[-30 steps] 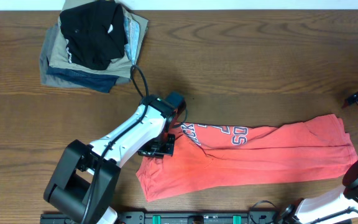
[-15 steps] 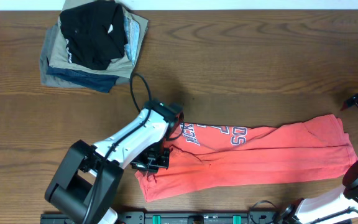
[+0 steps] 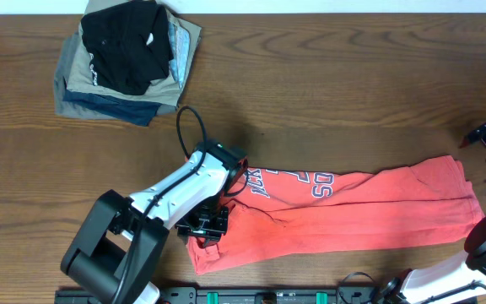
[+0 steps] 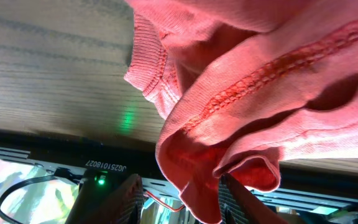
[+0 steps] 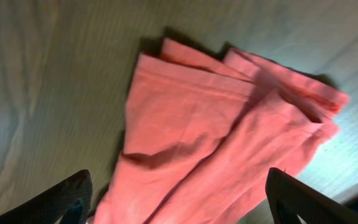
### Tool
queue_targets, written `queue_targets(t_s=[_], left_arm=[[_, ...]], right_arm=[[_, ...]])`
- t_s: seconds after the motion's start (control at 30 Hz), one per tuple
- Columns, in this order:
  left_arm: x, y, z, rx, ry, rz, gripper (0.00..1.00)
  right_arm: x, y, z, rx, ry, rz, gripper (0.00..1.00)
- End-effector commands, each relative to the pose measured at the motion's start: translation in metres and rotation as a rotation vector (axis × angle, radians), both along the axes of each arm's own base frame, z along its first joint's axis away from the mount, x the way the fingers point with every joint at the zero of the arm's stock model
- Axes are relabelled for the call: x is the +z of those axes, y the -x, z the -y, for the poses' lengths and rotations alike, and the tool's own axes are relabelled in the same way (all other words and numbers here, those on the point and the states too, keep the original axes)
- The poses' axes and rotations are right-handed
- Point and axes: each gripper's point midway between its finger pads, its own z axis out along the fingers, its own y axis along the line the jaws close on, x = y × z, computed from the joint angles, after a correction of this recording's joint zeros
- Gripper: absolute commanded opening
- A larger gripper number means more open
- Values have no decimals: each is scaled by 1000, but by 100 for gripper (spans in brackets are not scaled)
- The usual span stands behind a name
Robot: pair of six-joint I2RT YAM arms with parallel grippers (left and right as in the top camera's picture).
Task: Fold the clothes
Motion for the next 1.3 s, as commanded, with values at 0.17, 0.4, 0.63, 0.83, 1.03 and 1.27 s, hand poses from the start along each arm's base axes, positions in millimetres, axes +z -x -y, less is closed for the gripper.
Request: queue_targets(t_s=[0.17,0.4,0.63,0.83,1.03,1.27], left_arm=[[23,-54,40,-23,213,276,41],[9,-72,60,-16,284,314,36],[-16,-73,61,-7,244,261,22],[-32,-75,57,27,212,238,8],[-44,-75,36,95,184,216,6],[-65,-64,9,157,169,188,6]], right_arm=[[8,-21,-44,204,-26,50,64],[-10,-16,-61,274,39,-48,28],[-46,2,-75,245,-2,-104,5],[-86,24,-88,229,-40,-143,1],[-109,40,-83,143,9,-184,1],[-112,35,-75,127,55,-172,8]])
